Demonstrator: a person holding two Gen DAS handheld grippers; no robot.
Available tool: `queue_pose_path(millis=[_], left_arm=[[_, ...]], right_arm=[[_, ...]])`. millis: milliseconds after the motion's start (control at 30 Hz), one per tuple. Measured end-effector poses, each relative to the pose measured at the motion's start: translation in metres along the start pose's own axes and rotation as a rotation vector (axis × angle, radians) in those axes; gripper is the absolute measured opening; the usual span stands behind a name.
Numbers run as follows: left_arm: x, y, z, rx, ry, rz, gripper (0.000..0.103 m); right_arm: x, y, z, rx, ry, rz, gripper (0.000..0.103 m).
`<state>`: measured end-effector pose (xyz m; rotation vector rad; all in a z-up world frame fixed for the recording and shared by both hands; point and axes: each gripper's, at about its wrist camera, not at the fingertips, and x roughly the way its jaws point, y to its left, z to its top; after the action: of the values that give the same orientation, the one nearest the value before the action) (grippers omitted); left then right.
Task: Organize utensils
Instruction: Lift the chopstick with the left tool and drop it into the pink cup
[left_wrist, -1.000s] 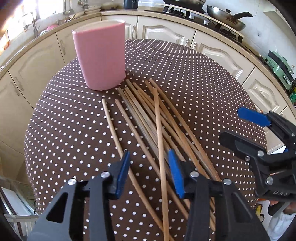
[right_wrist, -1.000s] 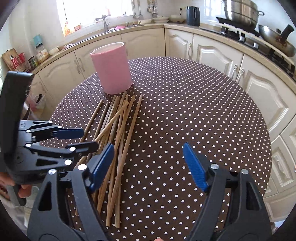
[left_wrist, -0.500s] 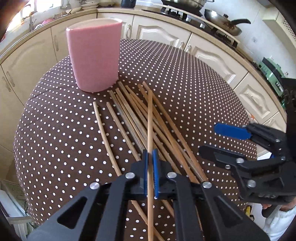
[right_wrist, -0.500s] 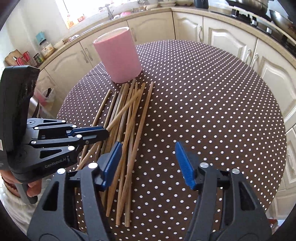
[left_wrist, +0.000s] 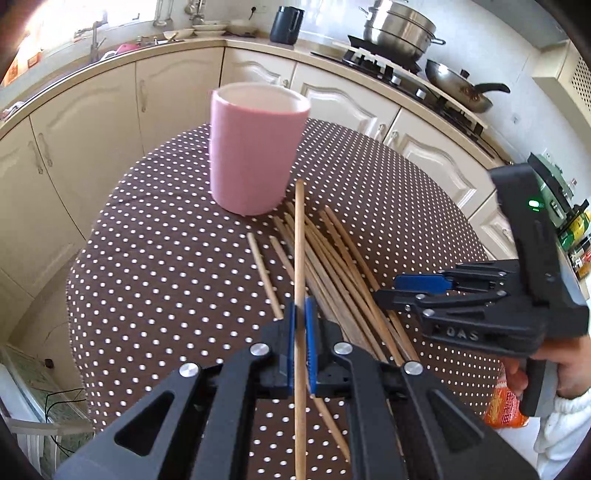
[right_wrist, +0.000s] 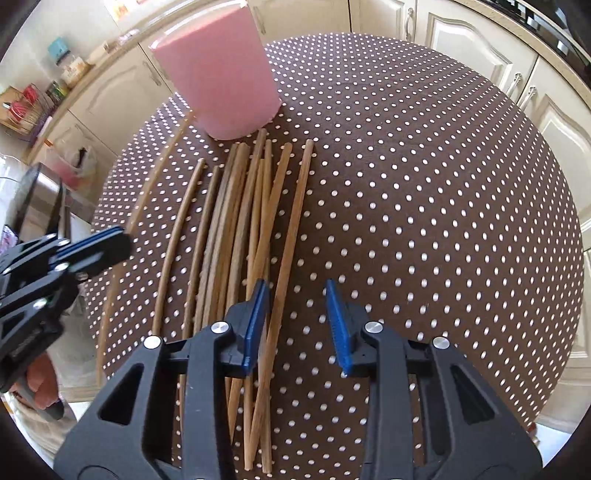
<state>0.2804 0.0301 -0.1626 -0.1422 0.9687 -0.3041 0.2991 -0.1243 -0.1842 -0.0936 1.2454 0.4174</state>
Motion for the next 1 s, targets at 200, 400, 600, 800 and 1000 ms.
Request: queue_pose_path(millis=[200,400,600,800,1000], left_arm=[[-0.008,0.009,-0.001,-0.007,-0.029,-0.009,0.006],[-0.016,0.003,0.002,0.016,-0.076,-0.037,0.006],[-0.032,-0.006,0.005,0.05,-0.175,-0.08,0.006],[-0.058,-0.012,0.011,0.044,-0.352,-0.135,0.006],[-0.086,-0.009,0.043,-0.007,-0.608,-0.112,0.006]], right_arm=[[0.009,0.009,0.021,-0.009,0.055,-0.047,0.019],[0.019,0.007,0.043,0.015,0.078,-0.04,0.007],[0.005,-0.021,0.033,0.074,-0.024,0.071,0.006],[-0.046,-0.03,0.025,0.075,-0.251,0.146,0.006],[-0.107,-0.012,0.033,0.004,-0.587,0.179,0.006]])
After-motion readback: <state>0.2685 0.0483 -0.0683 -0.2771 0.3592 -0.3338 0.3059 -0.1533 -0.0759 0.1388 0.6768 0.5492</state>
